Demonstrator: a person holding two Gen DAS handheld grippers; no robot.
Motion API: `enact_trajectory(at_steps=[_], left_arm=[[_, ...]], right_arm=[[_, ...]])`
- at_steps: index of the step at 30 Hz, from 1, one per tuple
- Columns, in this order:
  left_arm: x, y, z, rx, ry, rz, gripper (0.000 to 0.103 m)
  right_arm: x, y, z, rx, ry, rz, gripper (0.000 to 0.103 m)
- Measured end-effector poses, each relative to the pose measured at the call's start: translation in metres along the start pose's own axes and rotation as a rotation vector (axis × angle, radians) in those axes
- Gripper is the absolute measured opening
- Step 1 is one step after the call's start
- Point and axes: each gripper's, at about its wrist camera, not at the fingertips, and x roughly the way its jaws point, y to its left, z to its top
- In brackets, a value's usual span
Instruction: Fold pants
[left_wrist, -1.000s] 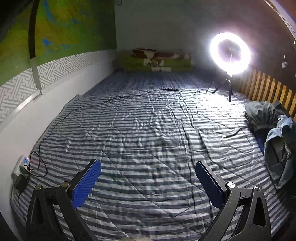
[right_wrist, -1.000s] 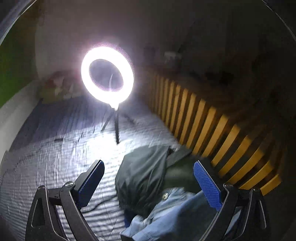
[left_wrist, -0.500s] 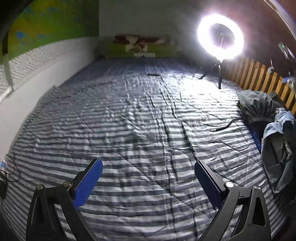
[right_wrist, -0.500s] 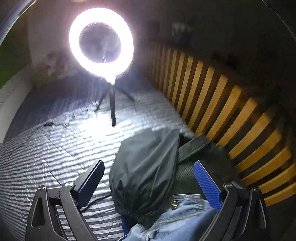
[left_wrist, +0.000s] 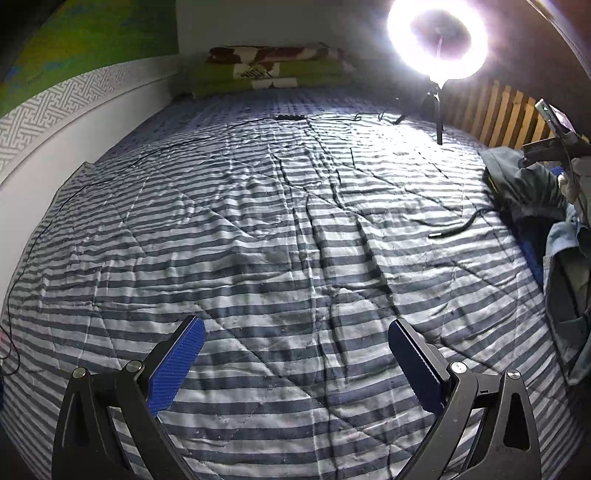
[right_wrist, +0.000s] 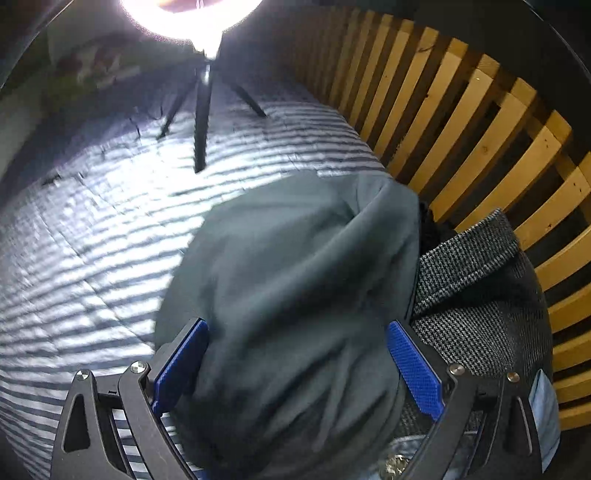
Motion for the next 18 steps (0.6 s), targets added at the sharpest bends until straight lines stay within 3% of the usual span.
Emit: enact_trajectory(at_steps=[2,4,6,10,12,18], left_arm=[[0.001,0.001,-0.001,0.0,0.003,0.003,0.101],[0.003,0.002,-0.001,-0.006,0.009,-0.004,0.101],[0.003,0.002,-0.001,-0.005,0.008,-0.012,0.101],[0.0,0.003,-0.003,0.007,0.002,-0.019,0.101],[-0.002,0.006,-0.002,-0.001,0.0,-0.022,0.101],[-0.022,0.014,0.002,-0.03,-0.041,-0.038,0.101]], right_arm=[[-0.004,0.002,-0.004,-0.01,-0.025,-0.01,0.049],[-0.013,0.003,-0.004,-0.014,-0.029,0.039,0.029],[-0.03,0.005,-0.005,-0.033,-0.052,0.056,0.016],[-0.08,0.009,-0.009,-0.031,-0.122,0.124,0.01],[-0.117,0.012,-0.011,-0.038,-0.184,0.204,0.002],[-0.247,0.064,-0.003,-0.159,-0.392,0.323,0.002]])
